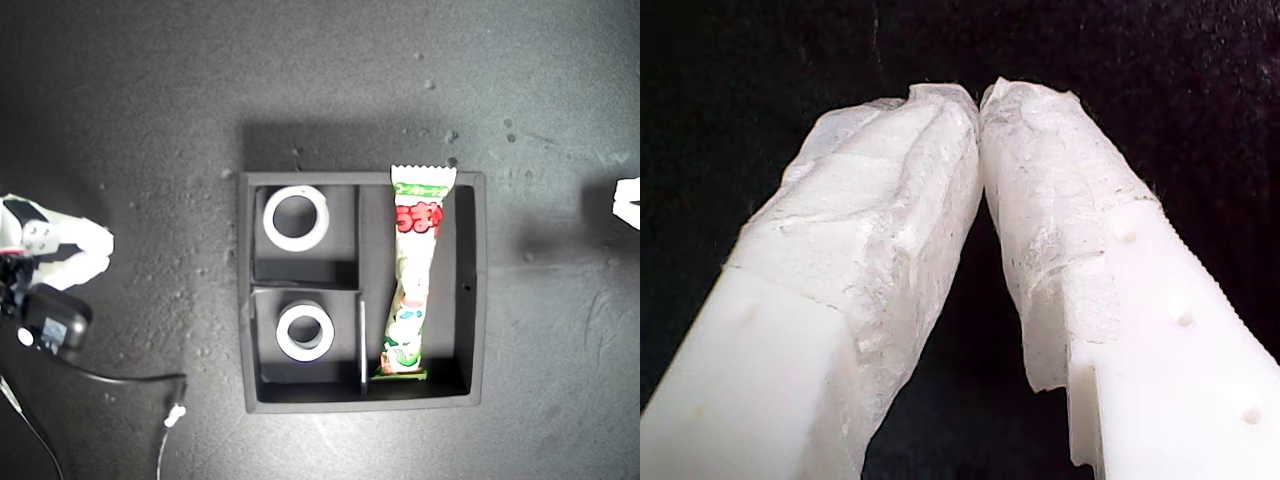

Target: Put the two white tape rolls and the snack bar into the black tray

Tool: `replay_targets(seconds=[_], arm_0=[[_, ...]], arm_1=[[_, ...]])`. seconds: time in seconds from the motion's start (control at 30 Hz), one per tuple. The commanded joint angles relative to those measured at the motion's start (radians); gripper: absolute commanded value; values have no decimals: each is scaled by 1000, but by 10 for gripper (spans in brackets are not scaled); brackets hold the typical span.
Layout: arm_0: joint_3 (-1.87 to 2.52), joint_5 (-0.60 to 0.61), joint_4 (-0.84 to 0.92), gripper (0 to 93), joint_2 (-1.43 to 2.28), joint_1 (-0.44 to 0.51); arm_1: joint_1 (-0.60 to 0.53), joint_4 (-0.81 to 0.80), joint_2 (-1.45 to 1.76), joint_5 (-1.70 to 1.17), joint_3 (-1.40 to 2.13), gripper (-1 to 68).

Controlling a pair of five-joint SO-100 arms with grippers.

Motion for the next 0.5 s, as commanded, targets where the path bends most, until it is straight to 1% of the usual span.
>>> replay_targets(seconds=[0.0,0.07,0.13,0.17,0.2,0.27,0.37,0.4,0.43,0.47], arm_0=[[75,-66,-8,0,48,11],[75,-114,32,0,48,23],[75,-106,32,0,48,41],[75,-121,55,1,48,40],[75,-183,115,2,48,35],[75,-233,144,2,46,66],[75,-167,158,4,46,78],[75,-118,158,4,46,80],[75,-63,158,4,46,80],[75,-32,158,4,46,83]], arm_1=[[8,75,9,12,15,-4],[-6,160,9,54,15,-3],[-9,241,3,104,15,-3],[-9,242,-6,92,15,-2],[-23,242,-5,75,15,11],[-25,242,-5,29,15,13],[-75,242,-2,5,15,13],[-92,242,-5,-18,15,14],[-100,242,-5,-95,15,14],[-101,241,6,-178,15,14]])
